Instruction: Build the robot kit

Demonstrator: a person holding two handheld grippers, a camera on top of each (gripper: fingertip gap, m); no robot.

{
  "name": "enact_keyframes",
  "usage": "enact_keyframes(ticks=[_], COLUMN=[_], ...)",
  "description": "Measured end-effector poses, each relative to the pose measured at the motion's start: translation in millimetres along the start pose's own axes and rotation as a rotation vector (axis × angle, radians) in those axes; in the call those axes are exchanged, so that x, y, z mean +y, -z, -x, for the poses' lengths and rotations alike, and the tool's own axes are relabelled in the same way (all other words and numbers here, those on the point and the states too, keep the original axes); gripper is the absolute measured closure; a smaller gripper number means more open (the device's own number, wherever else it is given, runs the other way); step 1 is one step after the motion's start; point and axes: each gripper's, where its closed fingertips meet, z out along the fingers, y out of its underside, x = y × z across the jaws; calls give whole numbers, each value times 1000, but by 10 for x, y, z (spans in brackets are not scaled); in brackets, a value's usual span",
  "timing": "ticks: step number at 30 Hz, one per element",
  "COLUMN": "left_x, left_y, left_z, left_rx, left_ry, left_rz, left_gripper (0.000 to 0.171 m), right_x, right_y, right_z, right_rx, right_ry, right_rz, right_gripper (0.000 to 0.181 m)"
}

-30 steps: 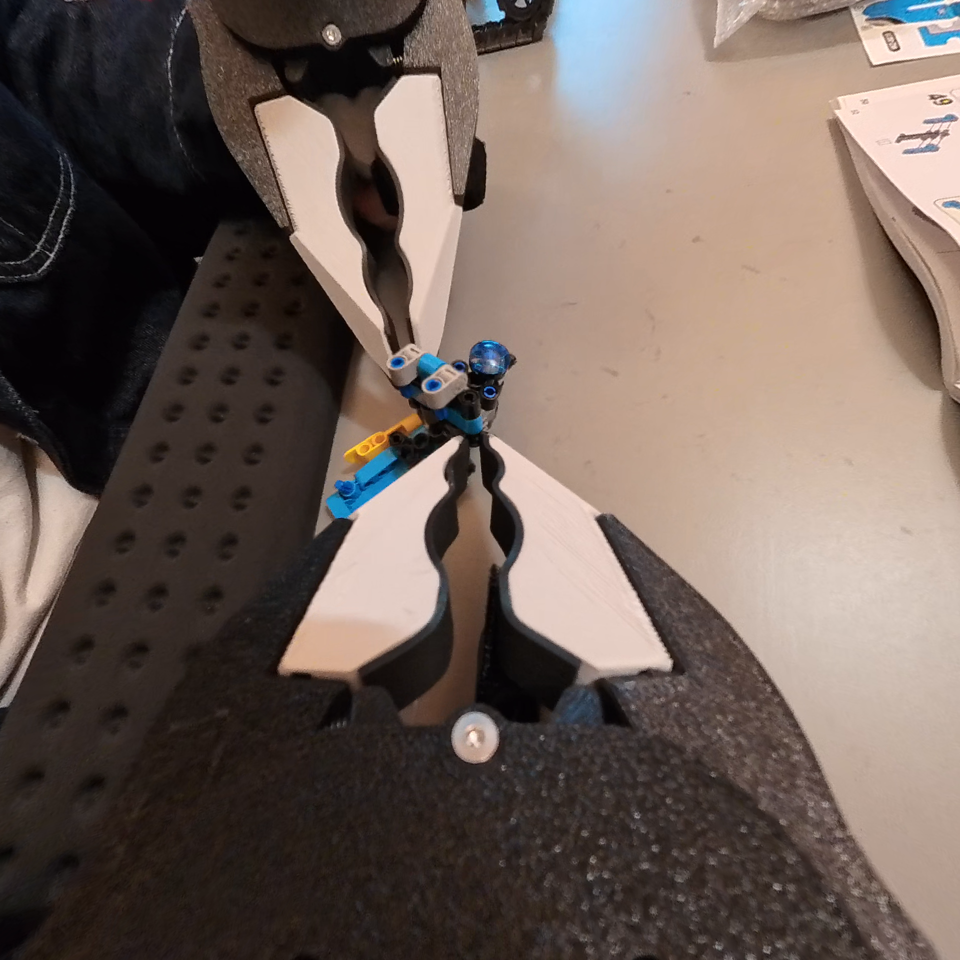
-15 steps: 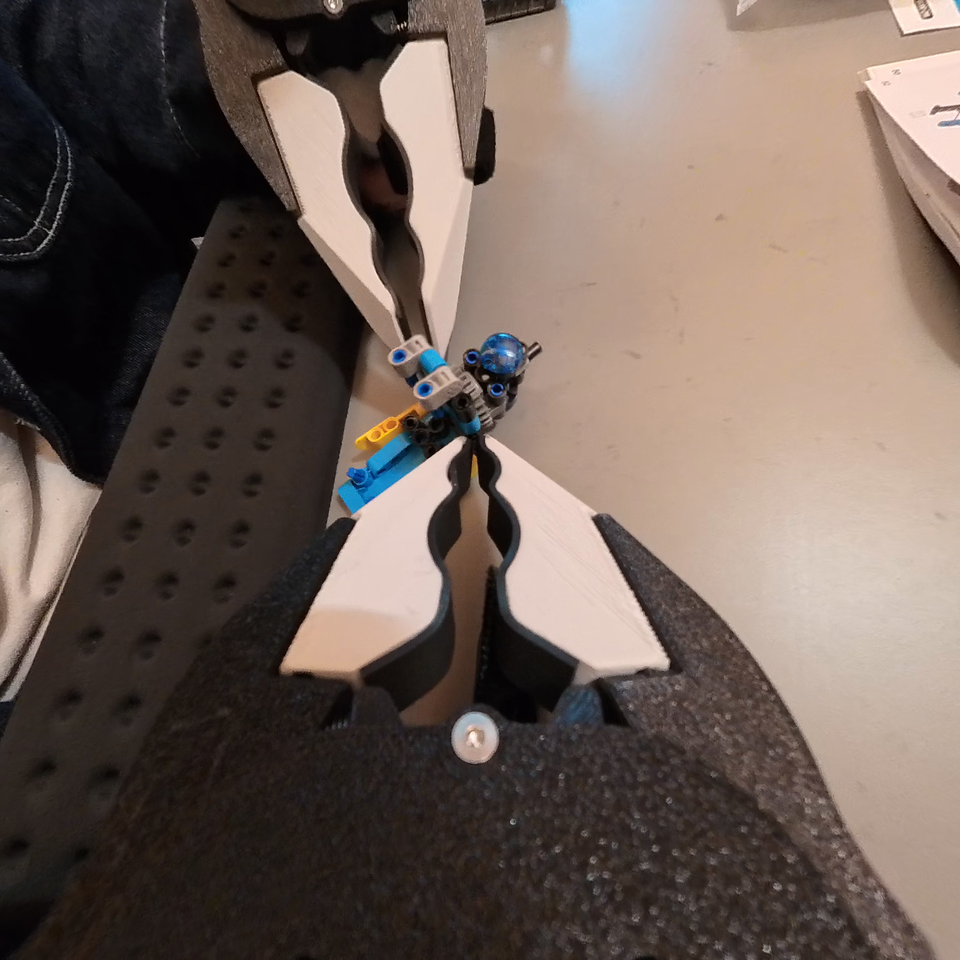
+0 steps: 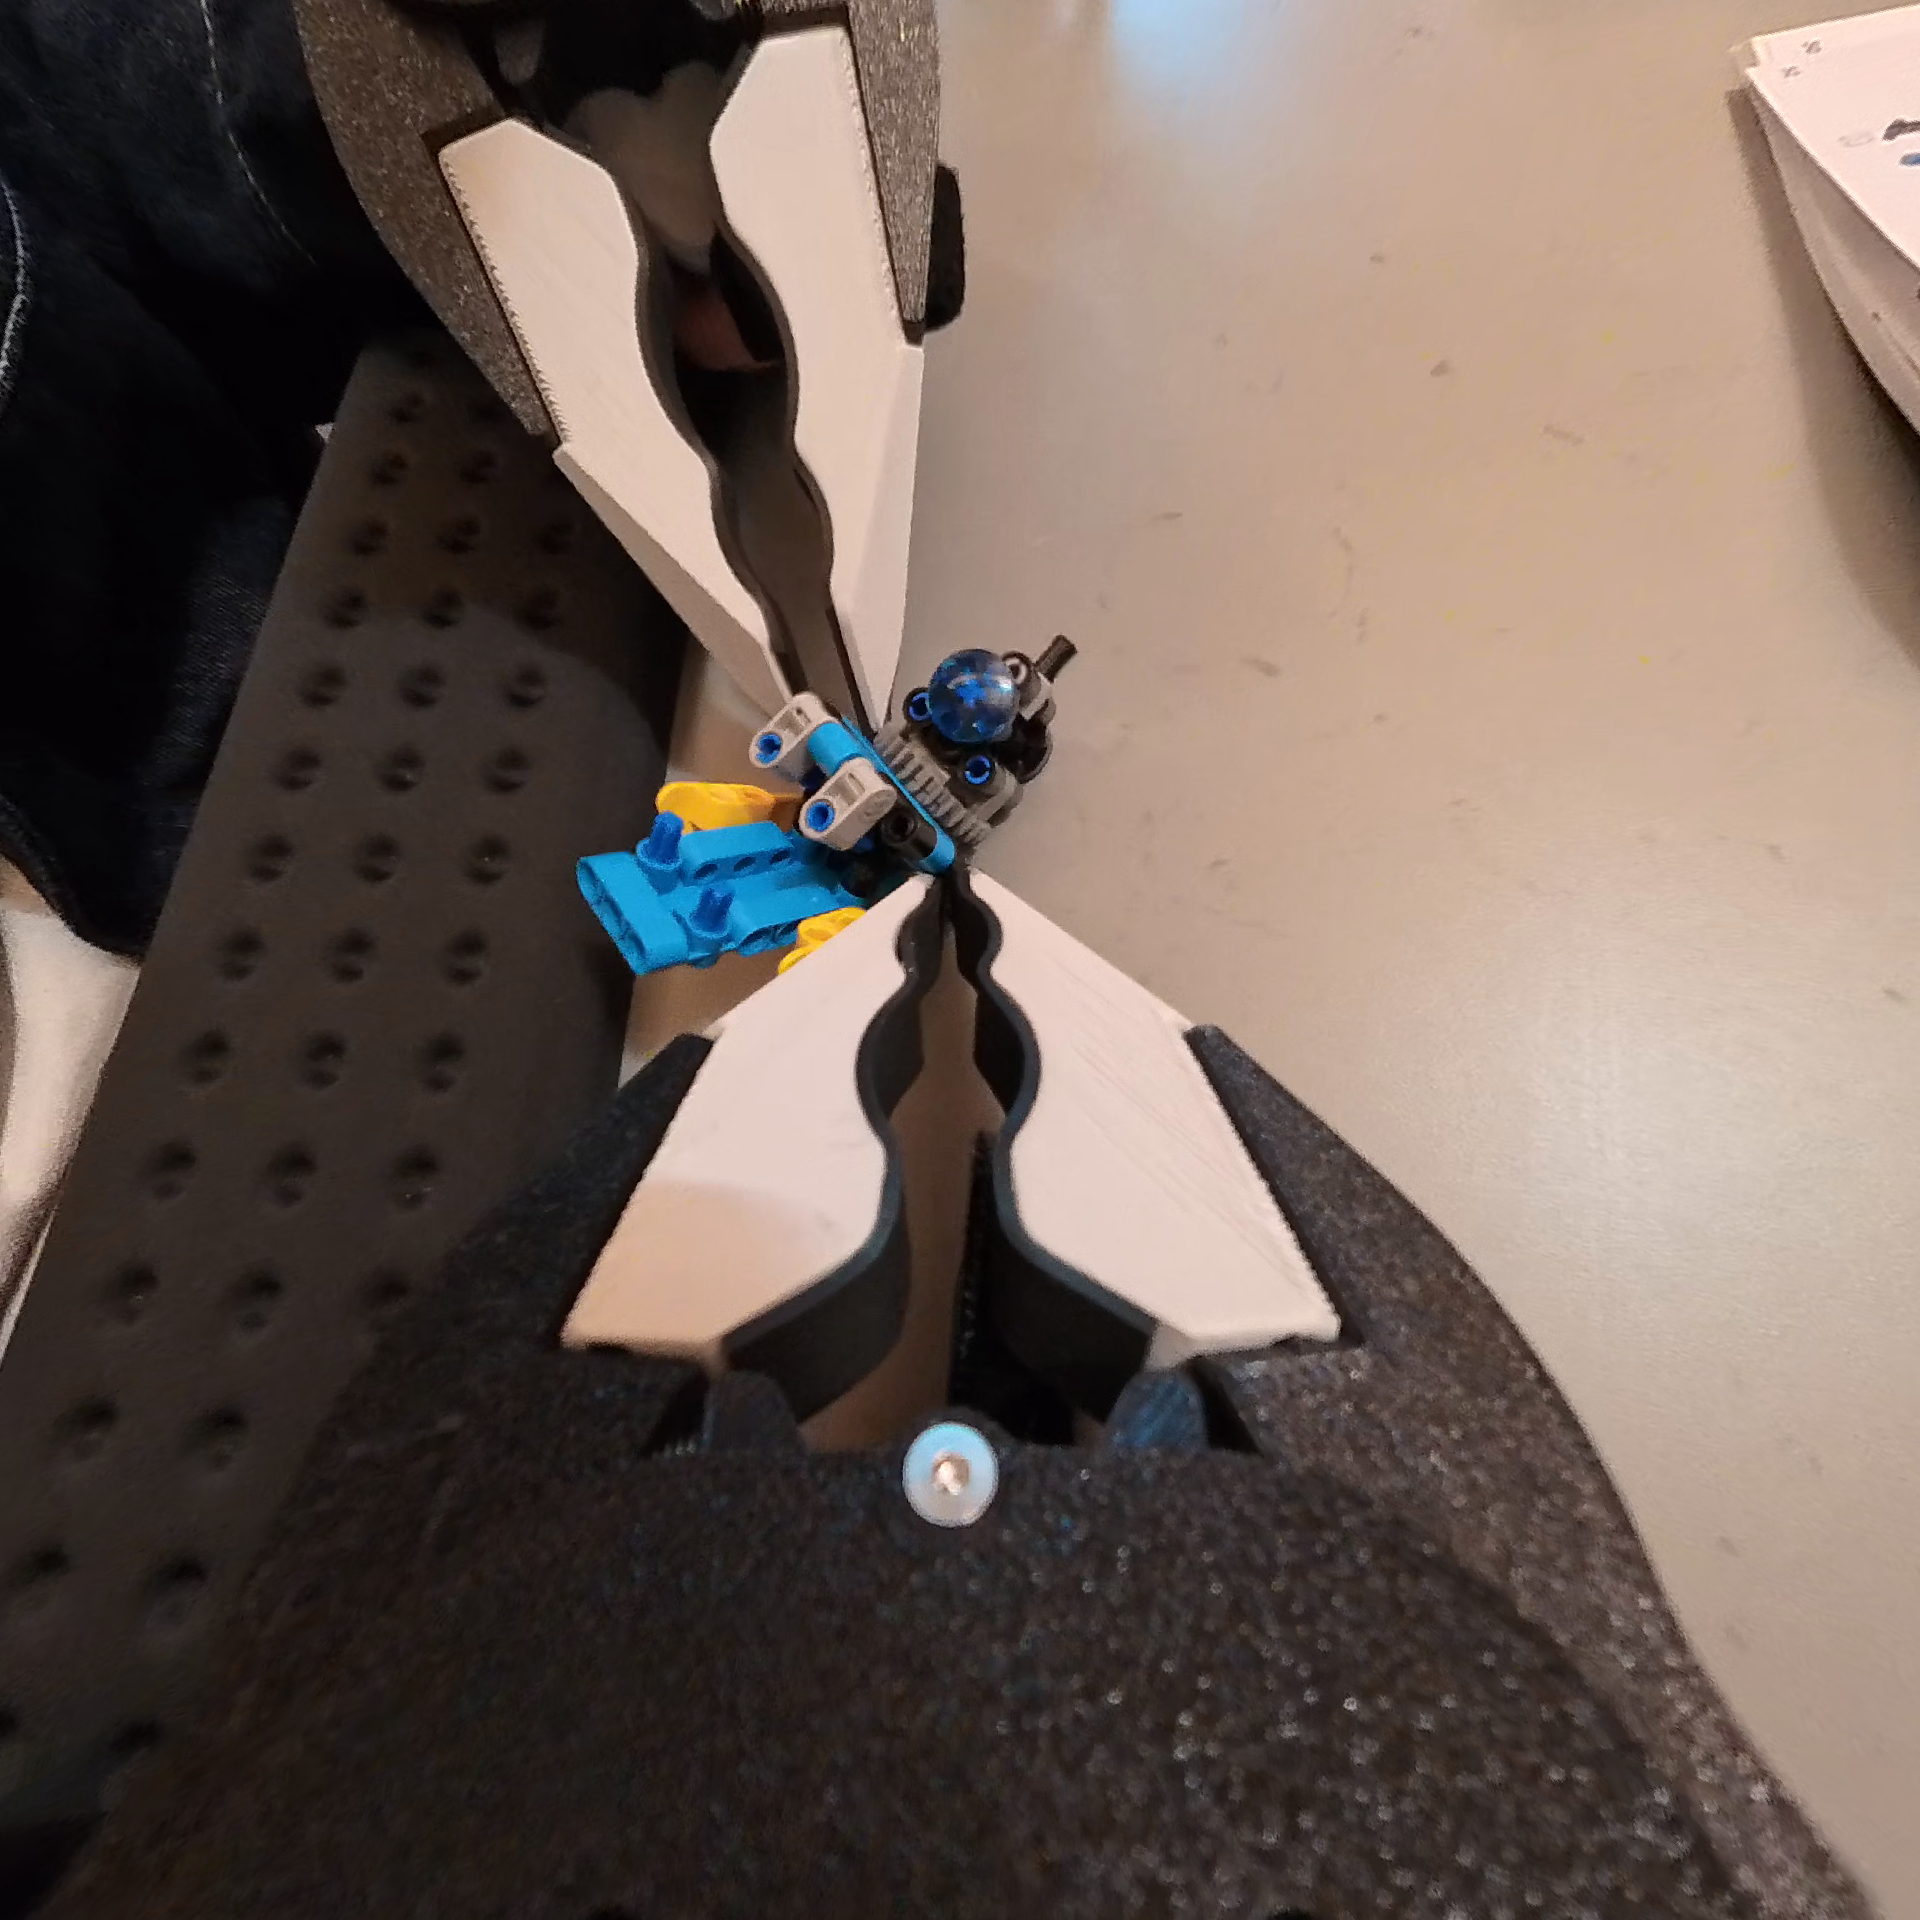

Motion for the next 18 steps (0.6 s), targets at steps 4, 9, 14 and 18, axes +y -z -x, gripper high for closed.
enact_keyframes(ticks=[4, 9, 14, 18], left_x=[-16, -101, -223, -317], left_y=[-6, -6, 79, 161], left_z=[-1, 4, 163, 250], left_rx=[6, 5, 4, 69], left_ry=[7, 28, 179, 319], left_rz=[-4, -42, -136, -224], left_gripper=[165, 166, 166, 167], right_x=[6, 12, -70, -166], right_y=[2, 148, 428, 250], right_z=[-8, -112, -44, 173], right_rx=[1, 99, 281, 376], right_ry=[-15, -73, -352, -417], right_rz=[1, -6, -77, -132], right_gripper=[180, 164, 130, 122])
